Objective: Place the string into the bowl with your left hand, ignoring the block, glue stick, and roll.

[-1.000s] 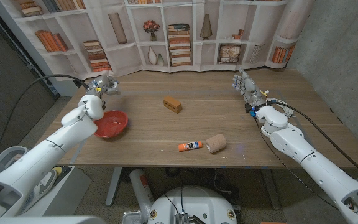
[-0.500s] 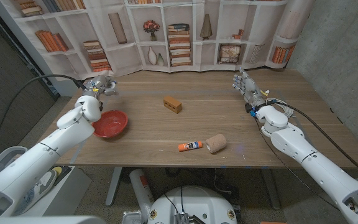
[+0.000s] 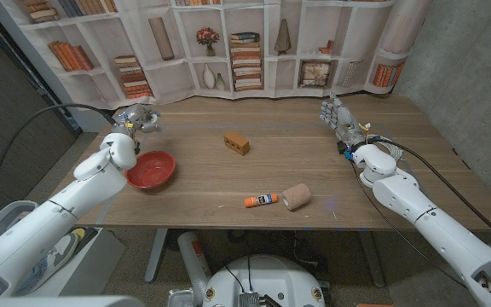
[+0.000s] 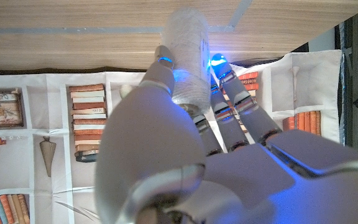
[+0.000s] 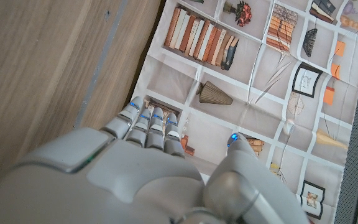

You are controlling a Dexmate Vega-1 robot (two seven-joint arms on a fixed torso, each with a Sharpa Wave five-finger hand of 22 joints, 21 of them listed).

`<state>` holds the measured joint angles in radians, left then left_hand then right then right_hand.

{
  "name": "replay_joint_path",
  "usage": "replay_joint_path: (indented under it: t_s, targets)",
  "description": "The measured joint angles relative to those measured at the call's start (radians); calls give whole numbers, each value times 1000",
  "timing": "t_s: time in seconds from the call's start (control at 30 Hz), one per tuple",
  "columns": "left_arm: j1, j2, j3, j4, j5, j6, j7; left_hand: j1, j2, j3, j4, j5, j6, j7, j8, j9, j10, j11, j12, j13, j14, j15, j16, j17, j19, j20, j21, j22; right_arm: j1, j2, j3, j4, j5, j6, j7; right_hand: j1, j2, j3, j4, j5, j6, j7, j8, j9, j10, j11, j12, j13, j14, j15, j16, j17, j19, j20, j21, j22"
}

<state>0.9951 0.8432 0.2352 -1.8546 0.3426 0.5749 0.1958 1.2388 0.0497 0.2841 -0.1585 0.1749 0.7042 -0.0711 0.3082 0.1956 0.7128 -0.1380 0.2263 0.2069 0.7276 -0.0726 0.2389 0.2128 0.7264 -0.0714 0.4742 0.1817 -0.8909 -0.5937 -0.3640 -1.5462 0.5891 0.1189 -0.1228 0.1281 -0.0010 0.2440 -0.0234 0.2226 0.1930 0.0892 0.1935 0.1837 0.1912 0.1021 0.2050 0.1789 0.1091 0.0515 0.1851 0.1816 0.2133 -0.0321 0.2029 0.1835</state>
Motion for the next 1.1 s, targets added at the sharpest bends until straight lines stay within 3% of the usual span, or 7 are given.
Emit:
replay_joint_path:
  t_s: [1.1]
  targets:
    - [178,25,-108,-203,0,66,-6,0,0,-4,4,3,5,2,-15,0,7,1,-12,0,-2,2,-8,4,0,0,0,0,-12,-5,14,22,10,54,36,0,0,-4,-4,0,0,0,0,0,0,0,0,0,7,0,0,0,4,4,0,0]
